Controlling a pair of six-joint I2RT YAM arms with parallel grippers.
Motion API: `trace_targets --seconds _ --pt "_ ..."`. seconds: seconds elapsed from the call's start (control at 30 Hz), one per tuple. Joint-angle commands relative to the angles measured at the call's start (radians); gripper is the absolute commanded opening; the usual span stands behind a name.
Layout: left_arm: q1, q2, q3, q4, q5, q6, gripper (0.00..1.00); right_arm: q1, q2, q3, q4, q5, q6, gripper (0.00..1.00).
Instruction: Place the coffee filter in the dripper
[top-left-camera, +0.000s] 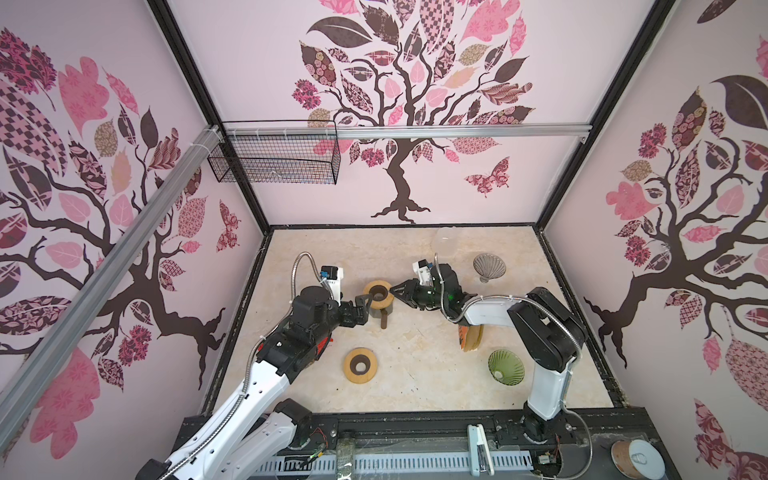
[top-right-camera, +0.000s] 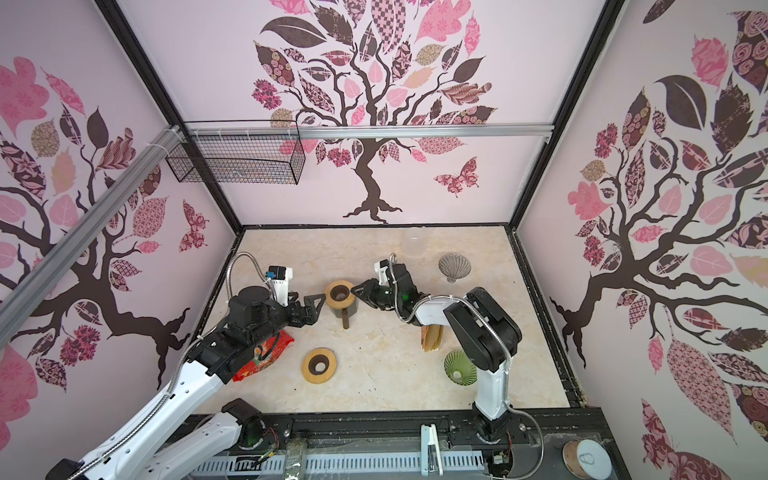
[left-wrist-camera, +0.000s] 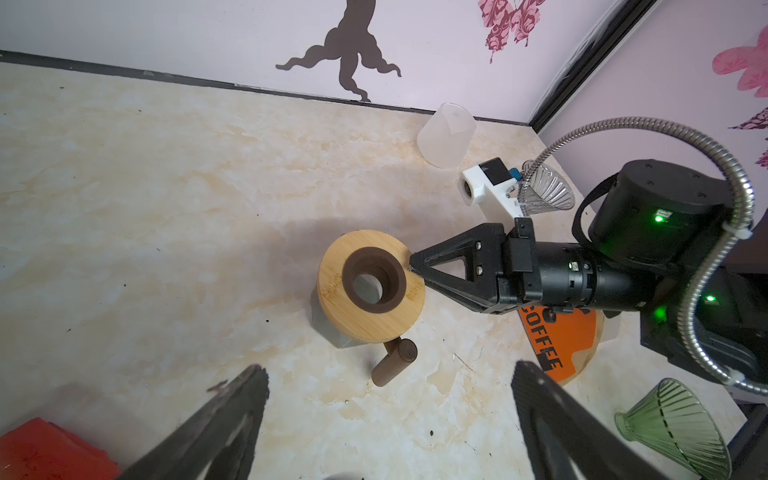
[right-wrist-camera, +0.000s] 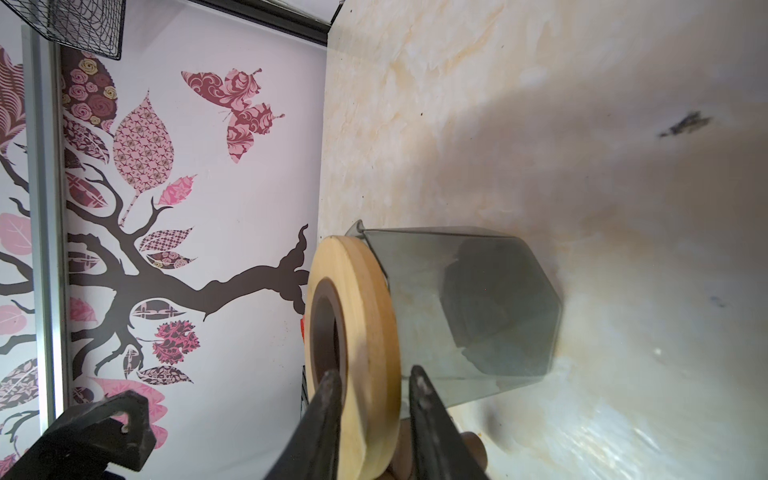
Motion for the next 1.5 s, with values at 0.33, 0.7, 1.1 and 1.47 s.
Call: trace_targets --seconds 0.33,0.7,1.1,1.47 --pt "0.003 -0.036 0.046 0.019 -0.005 0.008 0.95 -0.015 -0.138 0.044 -0.111 0.048 -0.104 0.33" --pt "0.003 -0.079 0.041 0.045 0.050 -0.005 0.96 -0.020 -0.381 0.080 -0.395 0.240 -0.337 0.54" --pt "0.000 -0.145 0.046 0.054 0.110 -0.065 0.97 -0.162 -0.576 0.097 -0.659 0.493 -0.473 1.00" --pt "0.001 -0.270 -0.022 -0.133 -0.082 -0.221 0.97 -0.385 -0.582 0.109 -0.891 0.652 -0.267 1.00"
